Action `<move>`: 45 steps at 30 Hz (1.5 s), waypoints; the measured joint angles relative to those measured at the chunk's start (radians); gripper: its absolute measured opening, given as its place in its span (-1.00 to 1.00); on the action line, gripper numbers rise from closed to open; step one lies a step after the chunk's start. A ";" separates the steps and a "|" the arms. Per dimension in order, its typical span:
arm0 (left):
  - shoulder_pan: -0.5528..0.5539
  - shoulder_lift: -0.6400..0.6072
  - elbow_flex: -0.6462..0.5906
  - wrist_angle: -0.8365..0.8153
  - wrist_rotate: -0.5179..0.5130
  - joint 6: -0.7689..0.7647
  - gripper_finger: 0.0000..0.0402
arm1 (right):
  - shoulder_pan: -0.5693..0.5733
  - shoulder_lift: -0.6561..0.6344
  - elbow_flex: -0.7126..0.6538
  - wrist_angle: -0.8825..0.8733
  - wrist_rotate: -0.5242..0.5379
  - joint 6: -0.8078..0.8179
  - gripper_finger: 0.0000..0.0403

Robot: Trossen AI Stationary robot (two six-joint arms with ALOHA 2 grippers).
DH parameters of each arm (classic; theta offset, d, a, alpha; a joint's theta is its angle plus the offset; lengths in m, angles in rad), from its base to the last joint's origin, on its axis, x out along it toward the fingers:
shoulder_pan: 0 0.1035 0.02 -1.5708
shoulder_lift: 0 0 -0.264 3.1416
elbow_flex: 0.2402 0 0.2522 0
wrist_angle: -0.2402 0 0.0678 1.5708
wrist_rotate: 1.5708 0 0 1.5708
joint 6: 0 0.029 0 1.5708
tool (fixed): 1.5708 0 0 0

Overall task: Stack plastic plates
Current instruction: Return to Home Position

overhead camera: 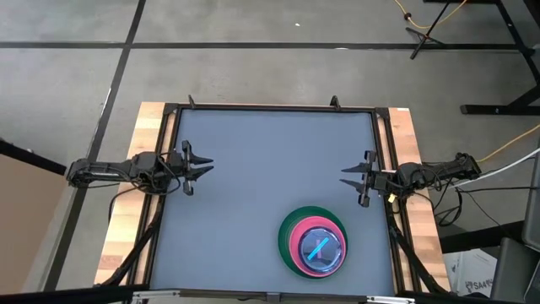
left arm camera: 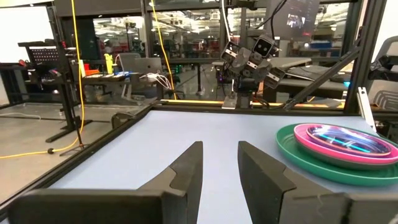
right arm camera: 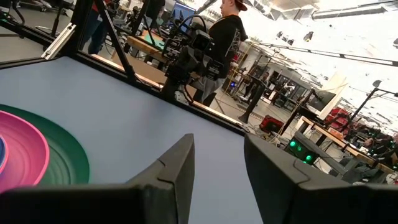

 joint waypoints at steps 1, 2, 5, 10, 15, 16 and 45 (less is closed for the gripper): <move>0.000 0.000 0.000 0.000 0.000 0.000 -0.53 | 0.000 0.000 0.000 0.000 0.000 0.000 -0.33; 0.000 0.000 0.000 0.000 0.000 0.000 -0.53 | 0.000 0.000 0.000 0.000 0.000 0.000 -0.33; 0.000 0.000 0.000 0.000 0.000 0.000 -0.53 | 0.000 0.000 0.000 0.000 0.000 0.000 -0.33; 0.000 0.000 0.000 0.000 0.000 0.000 -0.53 | 0.000 0.000 0.000 0.000 0.000 0.000 -0.33; 0.000 0.000 0.000 0.000 0.000 0.000 -0.53 | 0.000 0.000 0.000 0.000 0.000 0.000 -0.33; 0.000 0.000 0.000 0.000 0.000 0.000 -0.53 | 0.000 0.000 0.000 0.000 0.000 0.000 -0.33; 0.000 0.000 0.000 0.000 0.000 0.000 -0.53 | 0.014 0.006 0.000 0.000 -0.001 0.000 -0.33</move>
